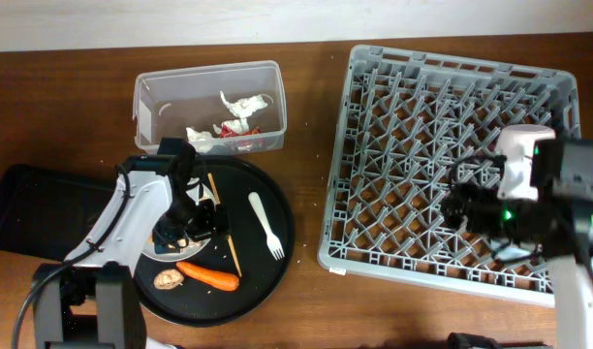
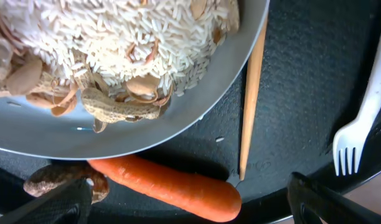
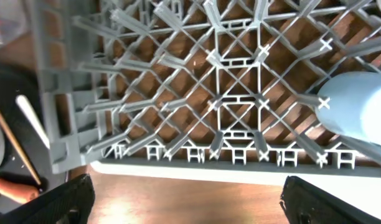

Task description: Sort waste into correct bins and load items into the dishwasher rack

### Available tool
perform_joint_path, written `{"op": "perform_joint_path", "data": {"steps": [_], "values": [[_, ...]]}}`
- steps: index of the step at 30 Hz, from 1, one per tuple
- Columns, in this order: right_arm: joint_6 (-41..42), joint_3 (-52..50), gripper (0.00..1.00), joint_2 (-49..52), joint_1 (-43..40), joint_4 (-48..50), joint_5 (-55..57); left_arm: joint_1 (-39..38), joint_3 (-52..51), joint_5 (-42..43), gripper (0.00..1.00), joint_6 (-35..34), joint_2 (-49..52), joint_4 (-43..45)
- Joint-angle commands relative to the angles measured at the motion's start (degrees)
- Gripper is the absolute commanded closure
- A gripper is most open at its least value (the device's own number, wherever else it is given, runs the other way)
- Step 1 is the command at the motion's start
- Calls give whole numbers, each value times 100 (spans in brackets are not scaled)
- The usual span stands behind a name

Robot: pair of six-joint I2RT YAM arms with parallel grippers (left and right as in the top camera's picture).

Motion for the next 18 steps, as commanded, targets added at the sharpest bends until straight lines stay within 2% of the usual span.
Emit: {"op": "perform_joint_path", "data": {"steps": [1,2,3,5,6,7,9,12,17,18], "values": [[-31,-442,10,-151,-7,-269,-236,-22,-2,61,1,85,0,50],[-20,-603,20,-151,-7,-291,-348,-22,-2,61,1,87,0,48],[-22,-848,43,-151,-4,-269,-505,-22,-2,61,1,85,0,46],[-42,-1176,62,-151,28,-155,-761,-22,-2,61,1,85,0,37],[-42,-1423,89,-151,225,48,-1029,-22,-2,61,1,85,0,37],[-37,-1506,96,-151,442,203,-1172,-22,-2,61,1,85,0,37],[28,-1541,96,-109,1062,632,-1357,-22,-2,61,1,85,0,44],[697,-1541,96,168,2120,1517,-1335,-22,-2,61,1,85,0,42],[1303,-1541,96,1231,3482,2916,-1141,-24,-2,61,1,87,0,42],[1635,-1541,96,1504,3694,3126,-807,-22,-2,61,1,85,0,42]]}}
